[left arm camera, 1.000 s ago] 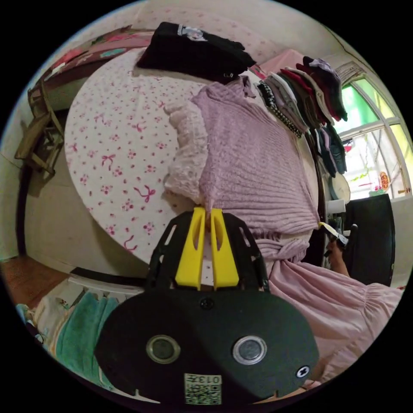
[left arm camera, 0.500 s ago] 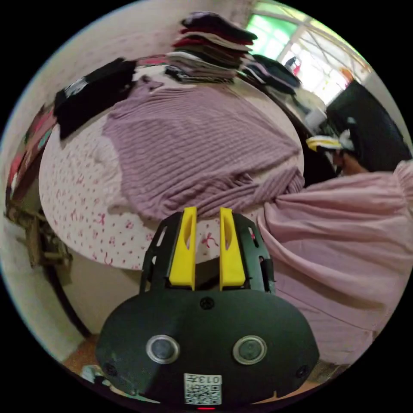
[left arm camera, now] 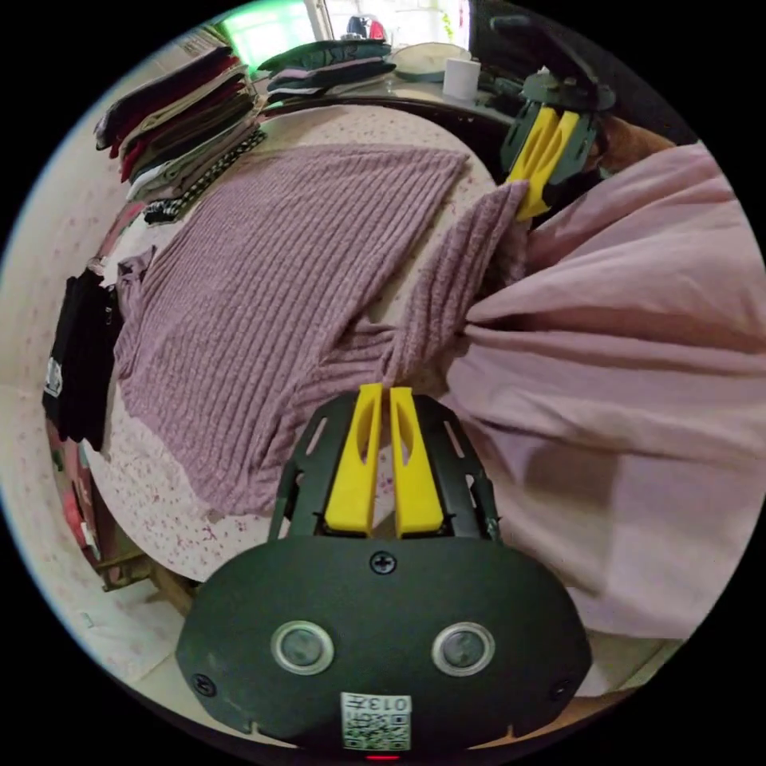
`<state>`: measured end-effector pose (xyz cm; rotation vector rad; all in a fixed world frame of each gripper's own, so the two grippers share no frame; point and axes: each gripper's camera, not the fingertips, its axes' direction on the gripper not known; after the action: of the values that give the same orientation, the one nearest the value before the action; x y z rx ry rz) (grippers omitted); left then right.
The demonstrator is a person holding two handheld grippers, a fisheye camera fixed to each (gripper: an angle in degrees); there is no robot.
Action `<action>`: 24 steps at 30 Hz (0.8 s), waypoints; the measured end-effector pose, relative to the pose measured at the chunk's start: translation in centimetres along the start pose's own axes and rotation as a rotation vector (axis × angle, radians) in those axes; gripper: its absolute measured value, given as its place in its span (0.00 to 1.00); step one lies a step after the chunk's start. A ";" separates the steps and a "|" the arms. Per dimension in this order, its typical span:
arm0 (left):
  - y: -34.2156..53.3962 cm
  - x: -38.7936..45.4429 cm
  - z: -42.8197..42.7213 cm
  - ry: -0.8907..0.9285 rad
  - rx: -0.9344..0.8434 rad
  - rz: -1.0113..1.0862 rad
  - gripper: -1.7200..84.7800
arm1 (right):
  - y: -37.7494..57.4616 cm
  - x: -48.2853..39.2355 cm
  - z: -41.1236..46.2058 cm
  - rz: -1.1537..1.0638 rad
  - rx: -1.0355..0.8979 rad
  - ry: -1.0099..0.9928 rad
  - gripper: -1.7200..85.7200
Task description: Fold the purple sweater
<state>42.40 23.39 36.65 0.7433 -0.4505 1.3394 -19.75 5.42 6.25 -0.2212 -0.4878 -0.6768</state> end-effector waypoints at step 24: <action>2.4 -11.4 -2.1 0.043 0.019 -0.598 0.02 | 5.4 20.2 -3.5 0.697 0.096 0.504 0.09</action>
<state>37.54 16.98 27.93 0.7846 -0.1571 0.7964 -1.37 -2.67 13.10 -0.1099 0.0566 -0.0125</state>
